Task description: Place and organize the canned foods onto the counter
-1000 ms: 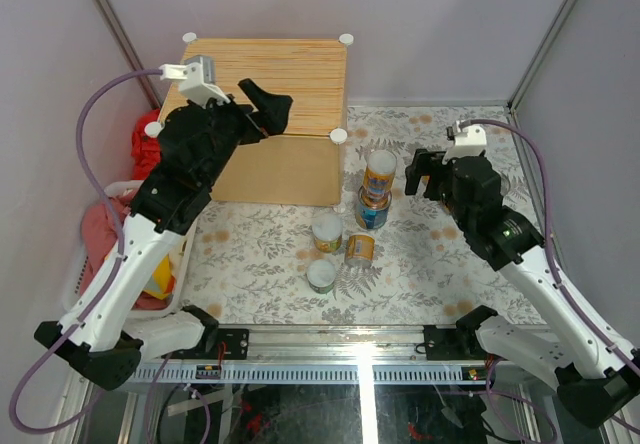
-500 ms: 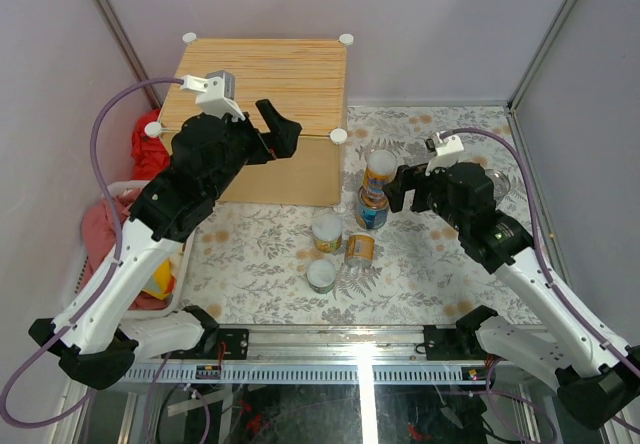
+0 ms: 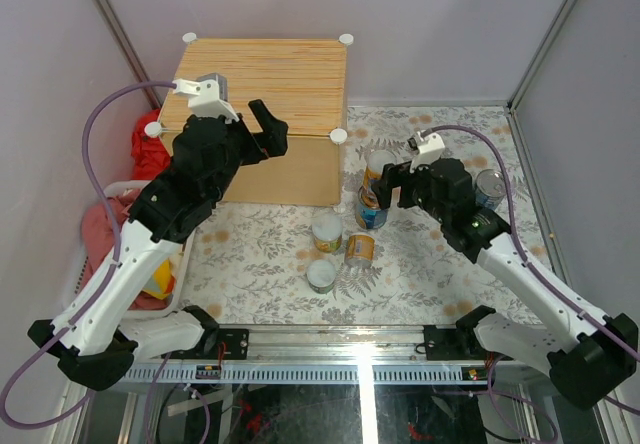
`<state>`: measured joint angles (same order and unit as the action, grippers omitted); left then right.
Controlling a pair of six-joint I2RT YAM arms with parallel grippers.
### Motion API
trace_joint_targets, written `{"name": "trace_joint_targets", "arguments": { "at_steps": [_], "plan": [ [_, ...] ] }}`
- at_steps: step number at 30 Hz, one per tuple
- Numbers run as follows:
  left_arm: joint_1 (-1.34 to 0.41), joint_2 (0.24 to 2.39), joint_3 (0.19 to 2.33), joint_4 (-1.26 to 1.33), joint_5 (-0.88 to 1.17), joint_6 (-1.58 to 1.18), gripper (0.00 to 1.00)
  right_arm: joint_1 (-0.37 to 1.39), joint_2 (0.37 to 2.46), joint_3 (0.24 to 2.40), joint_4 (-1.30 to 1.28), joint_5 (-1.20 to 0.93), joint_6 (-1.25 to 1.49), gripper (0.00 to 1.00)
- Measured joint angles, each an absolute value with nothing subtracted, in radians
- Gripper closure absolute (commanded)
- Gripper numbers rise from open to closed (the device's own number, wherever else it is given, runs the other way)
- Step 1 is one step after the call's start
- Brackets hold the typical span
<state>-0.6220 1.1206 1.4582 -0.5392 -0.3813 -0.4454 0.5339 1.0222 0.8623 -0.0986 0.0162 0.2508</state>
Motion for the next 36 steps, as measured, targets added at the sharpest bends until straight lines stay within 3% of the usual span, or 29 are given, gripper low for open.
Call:
{"name": "trace_joint_targets", "arguments": {
  "at_steps": [24, 28, 31, 36],
  "plan": [
    [-0.47, 1.071, 1.411, -0.568, -0.376, -0.432, 0.0, 0.534, 1.206, 0.862, 0.126, 0.069, 0.219, 0.12],
    [-0.463, 1.056, 1.406, -0.582, -0.376, -0.432, 0.0, 0.534, 1.228, 0.862, 0.159, 0.062, 0.22, 0.28],
    [-0.457, 1.048, 1.406, -0.591, -0.374, -0.432, 0.0, 0.534, 1.24, 0.862, 0.184, 0.068, 0.209, 0.54],
    [-0.447, 1.036, 1.399, -0.594, -0.375, -0.432, 0.0, 0.53, 1.242, 0.857, 0.199, 0.07, 0.21, 0.8]
  ]
}}
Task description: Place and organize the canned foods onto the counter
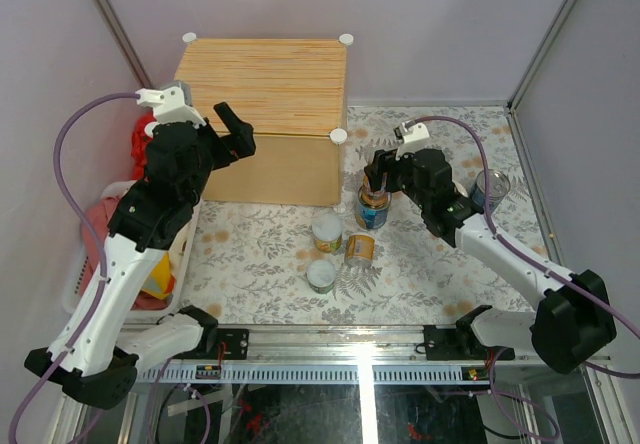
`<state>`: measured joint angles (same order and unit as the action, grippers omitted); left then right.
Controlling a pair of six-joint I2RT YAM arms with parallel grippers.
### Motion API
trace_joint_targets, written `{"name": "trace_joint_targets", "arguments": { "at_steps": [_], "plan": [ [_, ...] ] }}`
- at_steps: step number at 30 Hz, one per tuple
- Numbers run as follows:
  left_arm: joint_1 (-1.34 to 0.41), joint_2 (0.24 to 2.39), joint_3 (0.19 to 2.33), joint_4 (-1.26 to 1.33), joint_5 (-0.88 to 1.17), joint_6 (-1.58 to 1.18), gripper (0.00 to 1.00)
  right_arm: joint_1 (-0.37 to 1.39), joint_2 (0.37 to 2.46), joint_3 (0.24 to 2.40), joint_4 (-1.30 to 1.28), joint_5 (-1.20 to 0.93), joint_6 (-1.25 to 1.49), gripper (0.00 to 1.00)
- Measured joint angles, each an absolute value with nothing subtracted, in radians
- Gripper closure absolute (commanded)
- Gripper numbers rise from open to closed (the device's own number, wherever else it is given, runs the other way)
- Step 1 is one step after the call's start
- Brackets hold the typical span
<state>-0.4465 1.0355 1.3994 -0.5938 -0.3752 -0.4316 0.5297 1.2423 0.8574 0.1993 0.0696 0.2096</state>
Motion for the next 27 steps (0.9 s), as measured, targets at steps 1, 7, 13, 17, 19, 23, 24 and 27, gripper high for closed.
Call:
{"name": "trace_joint_targets", "arguments": {
  "at_steps": [1, 7, 13, 17, 19, 23, 24, 27],
  "plan": [
    [-0.444, 1.032, 1.396, -0.593, -0.376, -0.432, 0.0, 0.53, 1.241, 0.857, 0.2, 0.07, 0.21, 0.83],
    [-0.43, 1.008, 1.364, -0.594, -0.377, -0.432, 0.0, 0.53, 1.229, 0.857, 0.182, 0.069, 0.2, 0.97],
    [-0.423, 0.991, 1.337, -0.594, -0.383, -0.432, 0.0, 0.53, 1.204, 0.863, 0.131, 0.066, 0.18, 1.0],
    [-0.414, 0.978, 1.33, -0.594, -0.39, -0.432, 0.0, 0.53, 1.203, 0.897, 0.079, 0.06, 0.162, 1.0],
    [-0.409, 0.969, 1.327, -0.594, -0.394, -0.431, 0.0, 0.53, 1.203, 0.926, 0.045, 0.059, 0.15, 1.0],
    [-0.401, 0.954, 1.324, -0.593, -0.405, -0.431, 0.0, 0.53, 1.203, 0.999, -0.005, 0.059, 0.13, 1.0],
    [-0.397, 0.95, 1.321, -0.593, -0.406, -0.431, 0.0, 0.53, 1.203, 1.025, -0.02, 0.059, 0.124, 1.0],
    [-0.39, 0.939, 1.308, -0.592, -0.41, -0.431, 0.0, 0.53, 1.203, 1.11, -0.049, 0.059, 0.107, 1.0]
  ]
}}
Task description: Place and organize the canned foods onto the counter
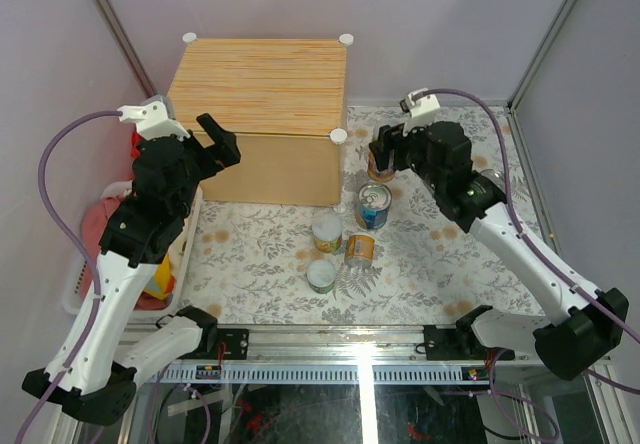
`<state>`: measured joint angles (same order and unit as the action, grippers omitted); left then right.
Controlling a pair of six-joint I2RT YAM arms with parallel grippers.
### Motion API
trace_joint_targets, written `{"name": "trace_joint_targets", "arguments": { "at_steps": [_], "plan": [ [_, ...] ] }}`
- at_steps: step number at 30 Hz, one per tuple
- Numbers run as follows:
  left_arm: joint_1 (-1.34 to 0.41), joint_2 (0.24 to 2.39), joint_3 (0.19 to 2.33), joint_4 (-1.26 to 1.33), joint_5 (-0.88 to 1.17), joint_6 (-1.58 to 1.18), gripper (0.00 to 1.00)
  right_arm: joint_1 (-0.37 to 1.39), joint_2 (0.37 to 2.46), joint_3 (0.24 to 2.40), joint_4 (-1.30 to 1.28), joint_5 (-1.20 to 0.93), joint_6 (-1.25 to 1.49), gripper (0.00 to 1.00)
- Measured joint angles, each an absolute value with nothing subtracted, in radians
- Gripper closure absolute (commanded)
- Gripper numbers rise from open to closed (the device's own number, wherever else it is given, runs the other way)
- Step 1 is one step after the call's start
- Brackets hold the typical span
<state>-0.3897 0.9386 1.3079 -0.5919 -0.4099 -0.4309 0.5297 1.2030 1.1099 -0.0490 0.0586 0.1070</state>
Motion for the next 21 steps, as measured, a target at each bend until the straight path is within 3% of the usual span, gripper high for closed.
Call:
{"name": "trace_joint_targets", "arguments": {
  "at_steps": [9, 21],
  "plan": [
    [-0.369, 0.916, 1.269, -0.593, -0.411, -0.431, 0.0, 0.53, 1.266, 1.406, -0.084, 0.042, 0.065, 1.0],
    [-0.339, 0.903, 1.258, -0.591, -0.418, -0.431, 0.0, 0.53, 1.667, 1.944, -0.081, -0.008, 0.04, 1.0]
  ]
}}
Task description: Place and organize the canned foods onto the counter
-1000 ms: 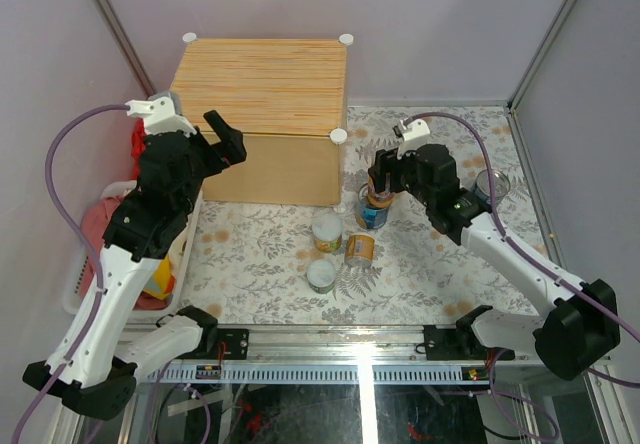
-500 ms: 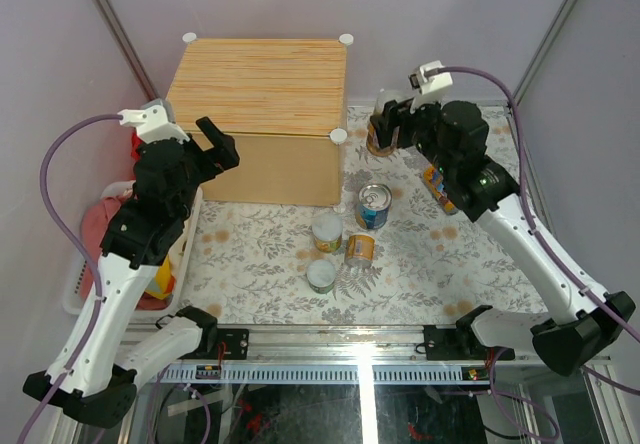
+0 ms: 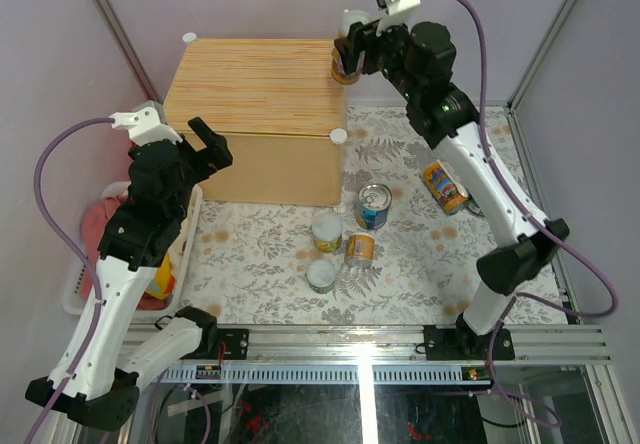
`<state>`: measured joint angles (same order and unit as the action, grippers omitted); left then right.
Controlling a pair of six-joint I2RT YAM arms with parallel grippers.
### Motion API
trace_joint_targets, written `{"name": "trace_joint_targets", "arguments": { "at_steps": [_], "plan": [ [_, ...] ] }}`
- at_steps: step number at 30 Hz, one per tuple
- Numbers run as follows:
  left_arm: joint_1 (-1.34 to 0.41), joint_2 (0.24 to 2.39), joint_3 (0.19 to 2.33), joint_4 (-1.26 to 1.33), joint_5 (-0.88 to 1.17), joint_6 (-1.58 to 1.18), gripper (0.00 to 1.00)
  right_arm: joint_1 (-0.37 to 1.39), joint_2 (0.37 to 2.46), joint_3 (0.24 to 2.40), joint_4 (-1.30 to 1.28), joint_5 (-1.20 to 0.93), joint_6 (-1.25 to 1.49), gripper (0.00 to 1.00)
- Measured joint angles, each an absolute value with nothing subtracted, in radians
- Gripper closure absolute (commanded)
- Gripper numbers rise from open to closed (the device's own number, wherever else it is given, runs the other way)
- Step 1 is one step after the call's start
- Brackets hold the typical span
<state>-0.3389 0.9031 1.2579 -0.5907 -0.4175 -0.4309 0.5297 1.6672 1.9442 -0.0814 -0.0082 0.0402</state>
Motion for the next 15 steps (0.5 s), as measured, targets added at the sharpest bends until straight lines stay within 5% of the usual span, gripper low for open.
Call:
{"name": "trace_joint_targets", "arguments": {
  "at_steps": [15],
  "plan": [
    [-0.252, 0.904, 1.205, -0.569, -0.41, -0.467, 0.0, 0.53, 2.168, 2.452, -0.085, -0.031, -0.054, 1.0]
  ]
}}
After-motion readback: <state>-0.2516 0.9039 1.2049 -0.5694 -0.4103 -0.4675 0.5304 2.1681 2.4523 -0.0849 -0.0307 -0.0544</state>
